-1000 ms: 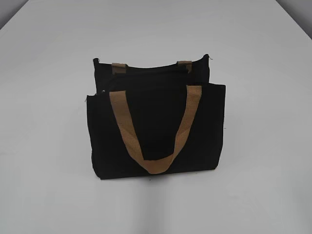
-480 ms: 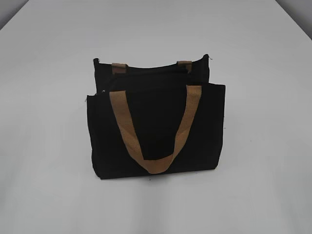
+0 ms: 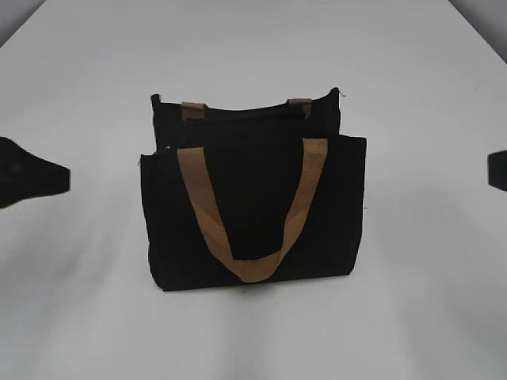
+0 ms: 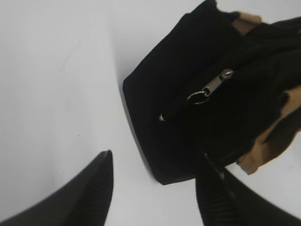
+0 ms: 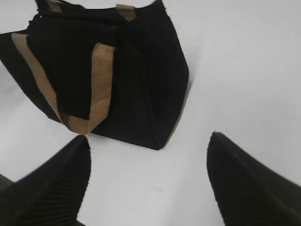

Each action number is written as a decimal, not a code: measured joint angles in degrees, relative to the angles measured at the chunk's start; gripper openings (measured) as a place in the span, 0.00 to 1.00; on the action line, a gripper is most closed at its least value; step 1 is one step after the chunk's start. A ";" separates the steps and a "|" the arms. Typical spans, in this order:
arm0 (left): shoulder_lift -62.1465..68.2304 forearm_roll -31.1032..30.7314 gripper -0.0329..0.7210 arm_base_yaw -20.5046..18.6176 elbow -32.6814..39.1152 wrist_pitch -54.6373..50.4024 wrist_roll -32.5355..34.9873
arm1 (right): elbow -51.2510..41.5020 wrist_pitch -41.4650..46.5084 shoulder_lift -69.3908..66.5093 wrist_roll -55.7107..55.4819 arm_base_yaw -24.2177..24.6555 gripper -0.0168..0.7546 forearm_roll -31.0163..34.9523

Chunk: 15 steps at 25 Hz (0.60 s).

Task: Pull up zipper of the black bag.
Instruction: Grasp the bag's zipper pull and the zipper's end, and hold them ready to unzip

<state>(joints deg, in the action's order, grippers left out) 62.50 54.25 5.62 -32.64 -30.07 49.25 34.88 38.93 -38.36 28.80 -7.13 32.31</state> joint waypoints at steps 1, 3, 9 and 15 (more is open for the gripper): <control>3.06 2.17 0.61 0.93 0.00 1.12 3.35 | 1.19 0.00 -2.00 1.32 -0.91 0.79 0.15; 8.17 6.67 0.61 3.56 -0.06 3.27 9.26 | 3.22 -0.07 -5.46 2.74 -2.38 0.79 0.57; 19.65 13.05 0.61 12.53 -0.60 16.26 17.28 | 7.45 -0.43 -15.02 3.84 -5.33 0.79 0.78; 27.69 13.22 0.61 14.29 -5.16 18.06 18.93 | 7.70 -0.53 -18.18 5.08 -7.06 0.79 0.78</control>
<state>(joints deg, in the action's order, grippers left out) 90.19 67.47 19.91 -37.80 -12.01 68.17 42.58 38.40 -56.55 33.89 -14.20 33.09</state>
